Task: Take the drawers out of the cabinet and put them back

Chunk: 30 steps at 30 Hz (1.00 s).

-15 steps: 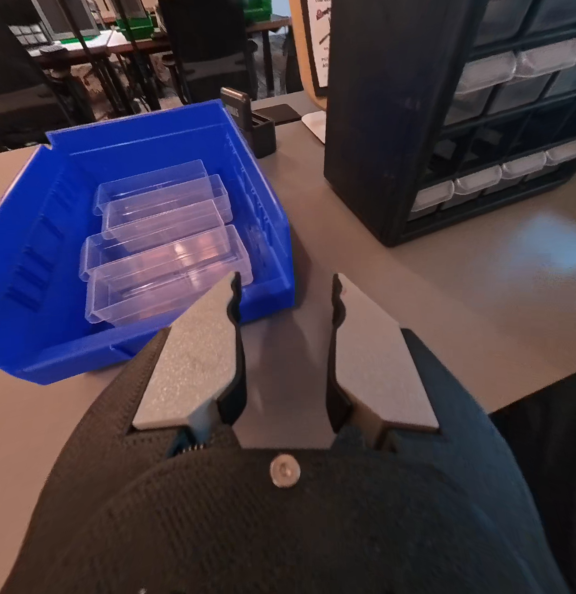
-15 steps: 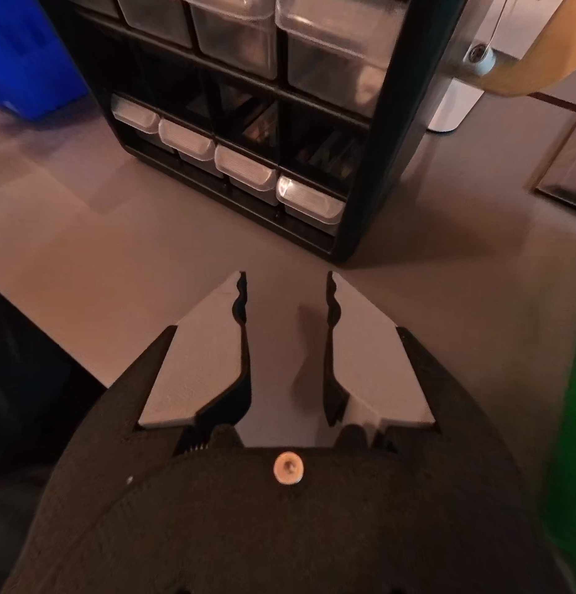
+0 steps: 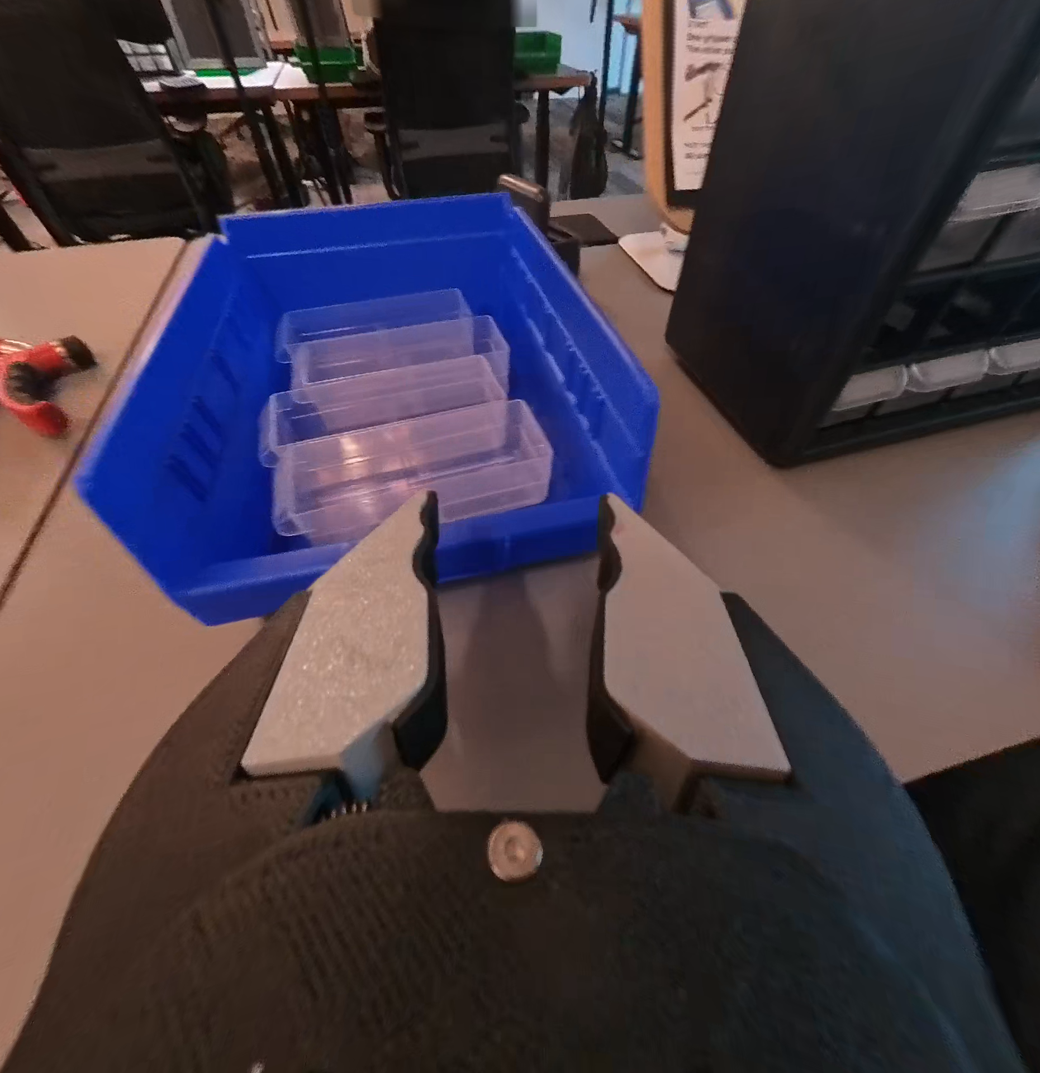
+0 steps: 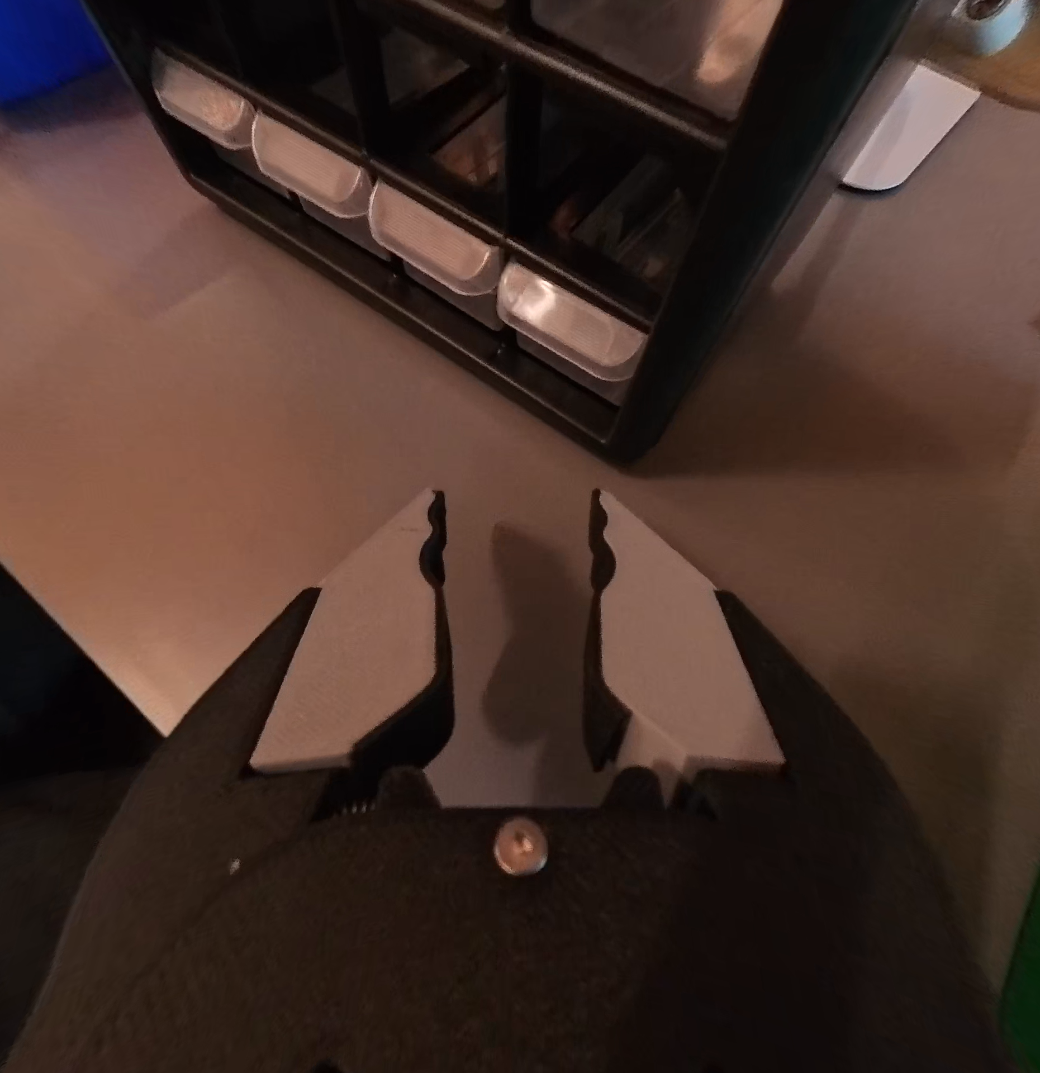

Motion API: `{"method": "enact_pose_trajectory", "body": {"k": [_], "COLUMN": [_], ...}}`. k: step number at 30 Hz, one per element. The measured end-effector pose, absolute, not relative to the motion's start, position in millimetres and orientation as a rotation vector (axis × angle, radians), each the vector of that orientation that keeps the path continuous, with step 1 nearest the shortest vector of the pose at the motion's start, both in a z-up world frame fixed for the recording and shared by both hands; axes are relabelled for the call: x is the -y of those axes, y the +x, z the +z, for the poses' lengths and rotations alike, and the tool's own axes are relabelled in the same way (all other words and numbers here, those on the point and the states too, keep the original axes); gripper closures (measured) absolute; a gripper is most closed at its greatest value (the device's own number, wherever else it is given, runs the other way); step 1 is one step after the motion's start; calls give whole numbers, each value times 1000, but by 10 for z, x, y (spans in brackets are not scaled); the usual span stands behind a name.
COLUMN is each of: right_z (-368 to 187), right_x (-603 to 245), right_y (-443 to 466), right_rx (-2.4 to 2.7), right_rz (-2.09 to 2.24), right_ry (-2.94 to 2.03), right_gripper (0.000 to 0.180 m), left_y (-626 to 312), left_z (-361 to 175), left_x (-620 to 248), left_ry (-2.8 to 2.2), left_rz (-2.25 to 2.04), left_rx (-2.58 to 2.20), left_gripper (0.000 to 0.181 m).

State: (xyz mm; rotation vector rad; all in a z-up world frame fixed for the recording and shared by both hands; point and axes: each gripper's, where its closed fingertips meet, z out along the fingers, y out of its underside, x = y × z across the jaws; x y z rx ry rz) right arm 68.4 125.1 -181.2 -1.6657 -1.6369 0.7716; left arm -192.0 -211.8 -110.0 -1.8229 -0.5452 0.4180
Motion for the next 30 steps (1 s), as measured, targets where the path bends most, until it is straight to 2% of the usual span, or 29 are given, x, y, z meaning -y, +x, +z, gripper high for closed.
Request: {"method": "enact_pose_trajectory", "body": {"k": [5, 12, 17, 20, 25, 30], "right_z": [-1937, -1880, -1714, -1613, -1708, -1808], "right_x": [-1383, -1345, -1333, -1294, -1190, -1201], "right_y": [752, 654, 673, 699, 687, 668], "right_rx": [1678, 1785, 1712, 1675, 1762, 1791], "right_rz": [727, 702, 779, 833, 805, 616], "right_ry": [-1645, -1415, -1341, -1291, -1276, -1229], "right_gripper": [149, 136, 137, 147, 146, 146], "left_y": [-2212, -2608, -2639, -2633, -2641, -2765], "left_z": [-1143, -1114, -1374, -1458, -1614, -1918], "left_x": [2301, 2070, 1871, 1812, 1758, 1957], "left_ry": [-1866, -2004, -2321, -2425, -2632, -2947], "left_rz": [498, 625, 630, 576, 426, 425], "left_rx": [549, 427, 140, -2, -131, -145], "left_gripper": [133, 132, 132, 144, 142, 168]}}
